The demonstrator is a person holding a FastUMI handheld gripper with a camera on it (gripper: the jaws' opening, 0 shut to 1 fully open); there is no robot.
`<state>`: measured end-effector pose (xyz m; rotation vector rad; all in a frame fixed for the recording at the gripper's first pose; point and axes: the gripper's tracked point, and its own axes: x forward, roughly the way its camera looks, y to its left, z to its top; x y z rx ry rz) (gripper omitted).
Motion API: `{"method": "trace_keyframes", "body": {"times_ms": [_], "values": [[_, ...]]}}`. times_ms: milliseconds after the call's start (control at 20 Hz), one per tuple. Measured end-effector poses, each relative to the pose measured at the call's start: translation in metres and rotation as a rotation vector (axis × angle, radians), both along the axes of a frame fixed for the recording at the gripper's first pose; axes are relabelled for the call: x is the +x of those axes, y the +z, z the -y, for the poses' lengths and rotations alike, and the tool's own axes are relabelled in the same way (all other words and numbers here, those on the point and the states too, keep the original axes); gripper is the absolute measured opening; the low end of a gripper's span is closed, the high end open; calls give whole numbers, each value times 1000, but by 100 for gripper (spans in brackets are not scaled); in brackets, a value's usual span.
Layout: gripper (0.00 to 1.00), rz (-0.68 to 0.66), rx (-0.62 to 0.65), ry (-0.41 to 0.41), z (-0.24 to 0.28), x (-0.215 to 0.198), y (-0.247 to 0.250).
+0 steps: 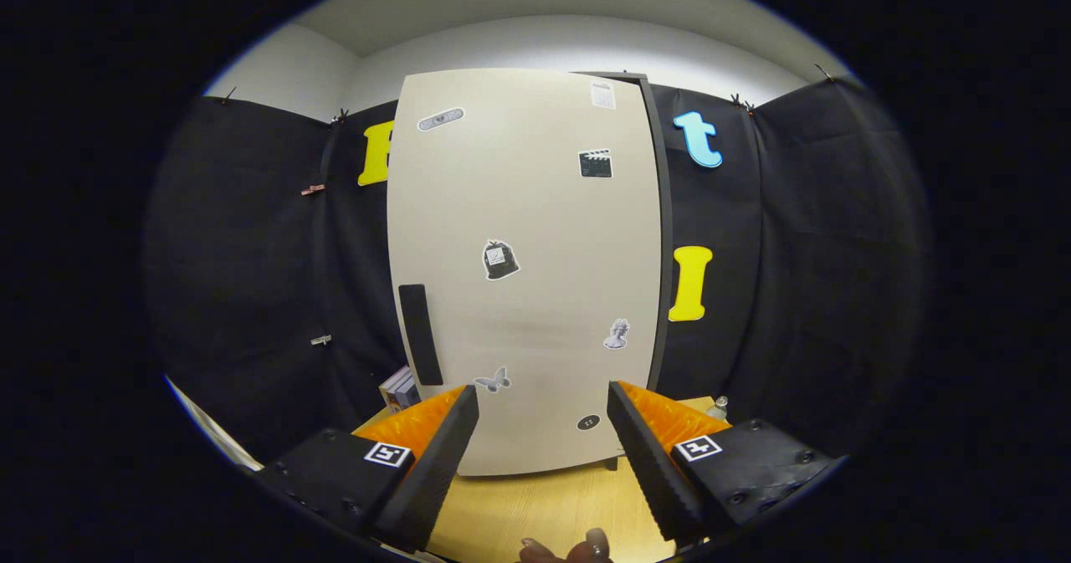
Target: Open the shoe cabinet door, grab the shoes and put them into the shoe cabinet, then close the shoe cabinet door.
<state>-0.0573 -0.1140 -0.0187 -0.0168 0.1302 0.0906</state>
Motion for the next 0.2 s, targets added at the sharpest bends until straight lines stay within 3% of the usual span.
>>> {"method": "trace_keyframes", "body": {"times_ms": [200], "values": [[98, 9, 10, 0, 4, 0, 2]]}}
